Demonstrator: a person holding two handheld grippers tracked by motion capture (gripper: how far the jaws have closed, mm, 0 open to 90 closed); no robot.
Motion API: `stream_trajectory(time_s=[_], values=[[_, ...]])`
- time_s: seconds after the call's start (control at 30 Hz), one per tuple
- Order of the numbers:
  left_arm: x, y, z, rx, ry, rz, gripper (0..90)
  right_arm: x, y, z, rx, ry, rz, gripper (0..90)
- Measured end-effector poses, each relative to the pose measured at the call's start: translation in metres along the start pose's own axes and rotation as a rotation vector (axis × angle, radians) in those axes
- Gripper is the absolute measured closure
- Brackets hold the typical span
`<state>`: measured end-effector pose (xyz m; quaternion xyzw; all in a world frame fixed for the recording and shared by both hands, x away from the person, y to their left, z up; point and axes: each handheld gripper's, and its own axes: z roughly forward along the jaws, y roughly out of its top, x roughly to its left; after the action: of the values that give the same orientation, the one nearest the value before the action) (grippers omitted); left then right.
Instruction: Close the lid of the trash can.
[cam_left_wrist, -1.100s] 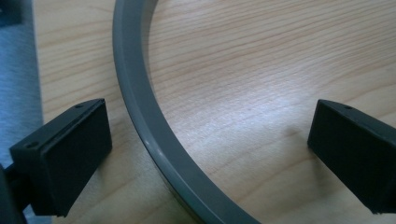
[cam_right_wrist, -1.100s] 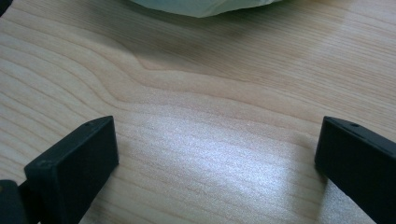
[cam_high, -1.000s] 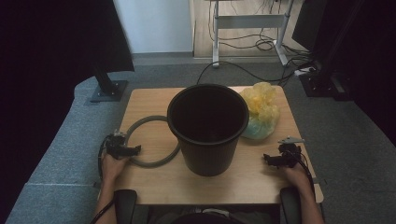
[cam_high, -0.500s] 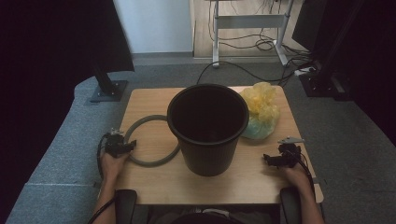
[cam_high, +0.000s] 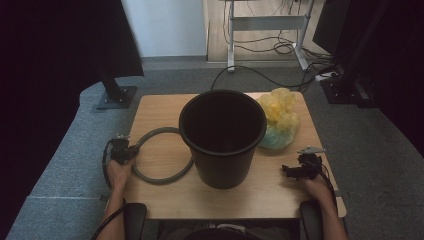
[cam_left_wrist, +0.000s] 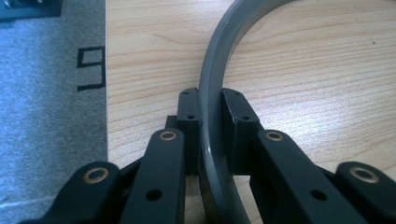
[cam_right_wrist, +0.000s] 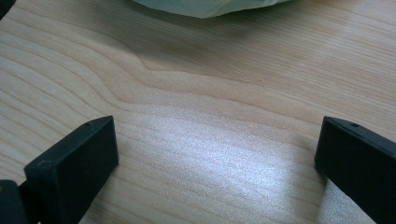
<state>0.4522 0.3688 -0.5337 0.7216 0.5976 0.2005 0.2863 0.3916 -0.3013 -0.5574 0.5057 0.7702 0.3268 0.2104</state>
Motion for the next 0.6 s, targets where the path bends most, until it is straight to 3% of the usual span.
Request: stream_trajectory(time_s=[0.2, 0.6], values=[[0.010, 0.000, -0.003, 0.012, -0.071, -0.060, 78.9, 0.000, 0.000, 0.000, 0.000, 0.000, -0.001, 0.0], [0.021, 0.015, -0.024, 0.023, -0.127, -0.065, 79.0, 0.000, 0.000, 0.000, 0.001, 0.001, -0.002, 0.0]])
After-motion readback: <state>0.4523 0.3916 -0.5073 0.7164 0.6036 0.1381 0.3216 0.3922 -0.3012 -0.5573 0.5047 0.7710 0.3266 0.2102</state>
